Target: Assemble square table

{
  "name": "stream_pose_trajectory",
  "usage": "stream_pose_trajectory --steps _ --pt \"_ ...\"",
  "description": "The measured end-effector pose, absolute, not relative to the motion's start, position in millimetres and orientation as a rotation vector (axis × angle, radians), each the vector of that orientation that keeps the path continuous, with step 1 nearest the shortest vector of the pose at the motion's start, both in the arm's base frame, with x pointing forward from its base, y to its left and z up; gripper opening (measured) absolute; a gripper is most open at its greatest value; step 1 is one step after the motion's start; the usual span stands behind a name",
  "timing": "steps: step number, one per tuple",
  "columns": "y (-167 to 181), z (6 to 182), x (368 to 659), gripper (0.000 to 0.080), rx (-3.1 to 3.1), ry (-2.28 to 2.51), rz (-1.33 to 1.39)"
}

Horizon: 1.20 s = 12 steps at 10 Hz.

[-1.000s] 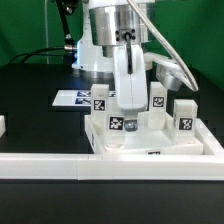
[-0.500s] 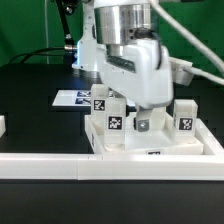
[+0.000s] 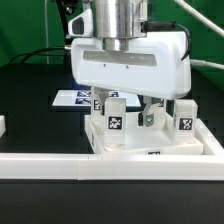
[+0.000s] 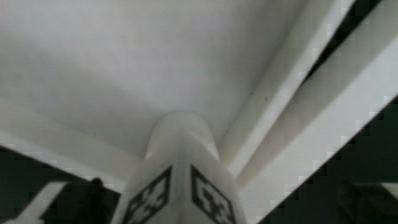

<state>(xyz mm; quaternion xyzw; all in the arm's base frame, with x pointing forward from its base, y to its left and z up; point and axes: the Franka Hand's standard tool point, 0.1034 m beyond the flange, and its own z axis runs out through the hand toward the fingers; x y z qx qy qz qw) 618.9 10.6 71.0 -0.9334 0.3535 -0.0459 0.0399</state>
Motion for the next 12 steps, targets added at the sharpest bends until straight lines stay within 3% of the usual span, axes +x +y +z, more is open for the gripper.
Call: stream_pose_trajectory --steps 3,5,6,7,8,9,12 --pt "4.2 73.3 626.6 0.0649 -3.058 0.514 -0.286" --pt "3.2 72.8 626.4 0.0649 -3.045 0.565 -0.284" --pt "3.0 72.6 626.3 0.0535 -3.046 0.565 -0.284" --pt "3.0 72.4 626.2 0.0535 -3.043 0.575 -0.283" --pt "2.8 71.8 625.8 0.0328 -3.012 0.692 -0.279" --pt "1.2 70.6 625.1 0.0291 -2.972 0.826 -0.272" --pt "-7.7 68.5 631.3 0.0291 -2.823 1.229 -0.222"
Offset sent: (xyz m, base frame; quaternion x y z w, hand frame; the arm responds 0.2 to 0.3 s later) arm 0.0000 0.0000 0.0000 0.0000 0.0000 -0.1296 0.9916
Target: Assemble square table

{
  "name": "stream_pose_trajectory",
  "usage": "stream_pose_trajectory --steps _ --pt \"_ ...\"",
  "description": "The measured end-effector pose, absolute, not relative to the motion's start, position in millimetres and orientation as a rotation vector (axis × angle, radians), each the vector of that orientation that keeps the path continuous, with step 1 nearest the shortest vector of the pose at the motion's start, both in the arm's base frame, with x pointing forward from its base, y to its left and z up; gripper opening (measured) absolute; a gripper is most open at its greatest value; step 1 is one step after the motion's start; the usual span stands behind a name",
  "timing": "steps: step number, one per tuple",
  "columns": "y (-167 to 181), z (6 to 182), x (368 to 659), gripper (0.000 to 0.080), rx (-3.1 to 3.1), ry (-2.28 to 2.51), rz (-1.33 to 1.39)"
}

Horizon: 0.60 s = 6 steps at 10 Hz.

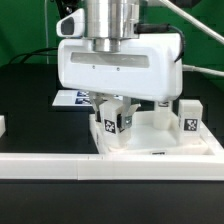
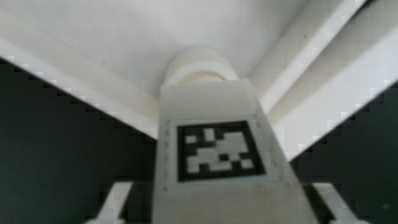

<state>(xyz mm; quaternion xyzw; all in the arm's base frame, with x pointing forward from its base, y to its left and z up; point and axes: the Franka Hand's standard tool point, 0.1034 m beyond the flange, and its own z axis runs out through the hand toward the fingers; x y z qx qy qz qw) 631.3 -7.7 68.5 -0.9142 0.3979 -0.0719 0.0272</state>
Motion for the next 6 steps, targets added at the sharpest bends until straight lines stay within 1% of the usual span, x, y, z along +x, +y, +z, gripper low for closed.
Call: stream_pose_trajectory --steps 1,4,6 --pt "-7.6 68.1 633.7 0.0291 -2.759 1.366 -0.196" --pt "-14.1 67.5 626.8 0.0291 -2.347 1.997 -0.103" --pt "-14.9 67.0 623.4 0.0291 -2.070 2.262 -0.036"
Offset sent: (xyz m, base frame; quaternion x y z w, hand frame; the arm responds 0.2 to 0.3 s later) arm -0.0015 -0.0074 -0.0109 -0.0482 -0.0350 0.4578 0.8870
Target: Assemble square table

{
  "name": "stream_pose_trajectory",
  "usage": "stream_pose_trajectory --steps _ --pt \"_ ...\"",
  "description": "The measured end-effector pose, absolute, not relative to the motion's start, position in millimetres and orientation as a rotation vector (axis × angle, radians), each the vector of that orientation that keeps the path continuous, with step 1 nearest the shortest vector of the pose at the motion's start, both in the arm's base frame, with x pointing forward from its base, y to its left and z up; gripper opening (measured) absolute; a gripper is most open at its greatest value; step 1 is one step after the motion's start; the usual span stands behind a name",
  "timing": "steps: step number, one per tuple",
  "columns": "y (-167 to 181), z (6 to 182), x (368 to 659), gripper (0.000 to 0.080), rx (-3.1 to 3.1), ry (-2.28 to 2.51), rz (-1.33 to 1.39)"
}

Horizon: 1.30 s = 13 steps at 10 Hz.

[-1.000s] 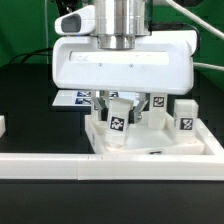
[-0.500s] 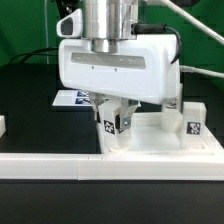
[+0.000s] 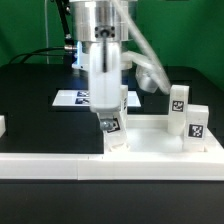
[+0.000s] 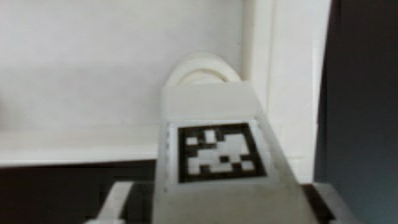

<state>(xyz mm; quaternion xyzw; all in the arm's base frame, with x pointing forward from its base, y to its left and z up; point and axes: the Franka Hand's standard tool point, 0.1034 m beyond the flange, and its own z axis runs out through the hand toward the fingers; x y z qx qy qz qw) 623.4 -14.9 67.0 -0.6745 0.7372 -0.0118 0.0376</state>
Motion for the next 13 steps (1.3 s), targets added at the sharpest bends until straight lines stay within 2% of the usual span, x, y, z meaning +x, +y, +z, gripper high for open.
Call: stream_pose_trajectory --steps 3,8,9,10,11,12,13 --pt "-12.3 67.7 620.8 0.0300 -1.939 2.401 -0.137" --pt "-7.8 69.4 620.0 0.0301 -2.020 2.359 -0.257" --pt "-7.7 69.2 619.9 0.0400 -2.034 2.348 -0.257" --pt "-7.5 69.0 619.9 0.0400 -2.062 2.326 -0.257" --pt "-7.3 69.0 619.9 0.0596 -2.063 2.326 -0.257" --pt "-4.9 70.8 620.9 0.0596 -2.163 2.237 -0.260" --pt "2.2 77.4 624.0 0.0638 -2.366 2.017 -0.260"
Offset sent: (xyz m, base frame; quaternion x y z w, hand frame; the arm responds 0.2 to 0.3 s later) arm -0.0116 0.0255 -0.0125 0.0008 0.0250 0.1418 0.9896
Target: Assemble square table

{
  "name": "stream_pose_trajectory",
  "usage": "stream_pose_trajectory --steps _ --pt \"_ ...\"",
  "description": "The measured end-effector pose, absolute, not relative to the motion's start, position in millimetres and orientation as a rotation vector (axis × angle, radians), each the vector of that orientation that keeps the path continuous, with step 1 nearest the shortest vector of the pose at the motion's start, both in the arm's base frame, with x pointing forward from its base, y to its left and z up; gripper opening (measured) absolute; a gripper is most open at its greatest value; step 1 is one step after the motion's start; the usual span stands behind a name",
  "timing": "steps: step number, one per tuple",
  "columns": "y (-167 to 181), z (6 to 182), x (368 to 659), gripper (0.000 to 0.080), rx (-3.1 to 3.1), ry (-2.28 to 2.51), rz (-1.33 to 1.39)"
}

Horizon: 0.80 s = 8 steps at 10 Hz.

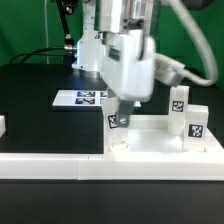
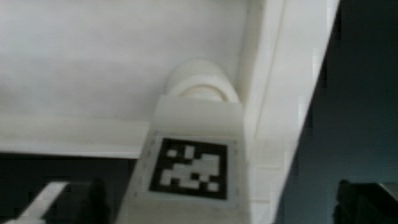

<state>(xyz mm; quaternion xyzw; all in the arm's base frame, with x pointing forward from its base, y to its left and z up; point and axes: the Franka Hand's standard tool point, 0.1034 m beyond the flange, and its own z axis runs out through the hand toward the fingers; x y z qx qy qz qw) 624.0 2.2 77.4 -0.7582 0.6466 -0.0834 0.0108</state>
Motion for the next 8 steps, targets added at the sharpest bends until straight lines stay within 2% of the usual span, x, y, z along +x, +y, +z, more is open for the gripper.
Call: stream_pose_trajectory --steps 2,8 --pt "9.0 83.8 624.5 0.0647 -2.547 1.786 -0.264" --pt "5.1 81.8 624.0 0.0649 -2.866 1.301 -0.269"
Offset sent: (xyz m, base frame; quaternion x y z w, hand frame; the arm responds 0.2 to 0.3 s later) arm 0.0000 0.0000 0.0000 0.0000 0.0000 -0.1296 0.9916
